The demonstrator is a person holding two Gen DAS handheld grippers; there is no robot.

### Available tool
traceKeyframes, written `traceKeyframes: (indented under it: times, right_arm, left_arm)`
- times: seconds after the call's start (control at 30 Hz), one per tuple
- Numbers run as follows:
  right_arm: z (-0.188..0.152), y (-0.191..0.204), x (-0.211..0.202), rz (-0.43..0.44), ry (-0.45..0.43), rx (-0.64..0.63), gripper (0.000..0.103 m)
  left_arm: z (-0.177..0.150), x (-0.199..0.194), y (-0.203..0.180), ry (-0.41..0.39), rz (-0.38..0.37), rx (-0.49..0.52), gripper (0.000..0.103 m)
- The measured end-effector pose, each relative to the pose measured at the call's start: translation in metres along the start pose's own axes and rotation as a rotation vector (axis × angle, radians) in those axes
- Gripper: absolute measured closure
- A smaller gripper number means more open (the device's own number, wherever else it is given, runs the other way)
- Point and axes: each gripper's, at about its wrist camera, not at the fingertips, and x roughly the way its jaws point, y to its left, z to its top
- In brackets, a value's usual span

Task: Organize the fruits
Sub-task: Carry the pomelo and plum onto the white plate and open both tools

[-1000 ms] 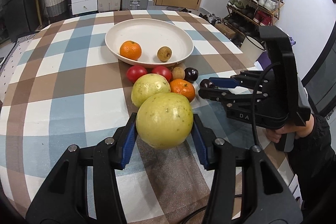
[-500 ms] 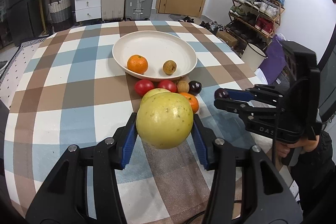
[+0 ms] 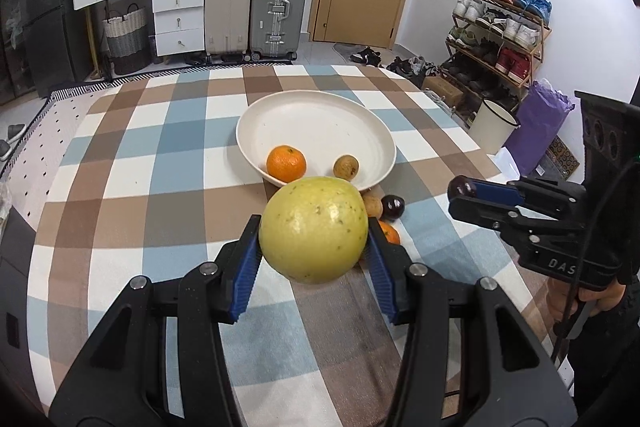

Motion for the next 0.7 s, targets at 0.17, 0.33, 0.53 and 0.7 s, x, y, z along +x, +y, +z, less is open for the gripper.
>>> traceKeyframes:
  times: [0.17, 0.33, 0.53, 0.7]
  right_arm:
    - [0.012, -0.004, 0.000, -0.004, -0.023, 0.009, 0.076]
    - [0.023, -0.009, 0.002, -0.009, -0.041, 0.016, 0.076]
    - [0.033, -0.013, 0.012, -0.012, -0.042, 0.023, 0.076]
    - [0.040, -0.016, 0.023, -0.011, -0.038, 0.026, 0.076]
  left_arm:
    - [0.013, 0.010, 0.004, -0.004, 0.005, 0.008, 0.056]
    - [0.026, 0.024, 0.009, -0.008, 0.001, 0.014, 0.056]
    - [0.041, 0.040, 0.014, -0.010, -0.009, 0.013, 0.056]
    - [0.053, 0.052, 0.017, -0.017, -0.013, 0.012, 0.056]
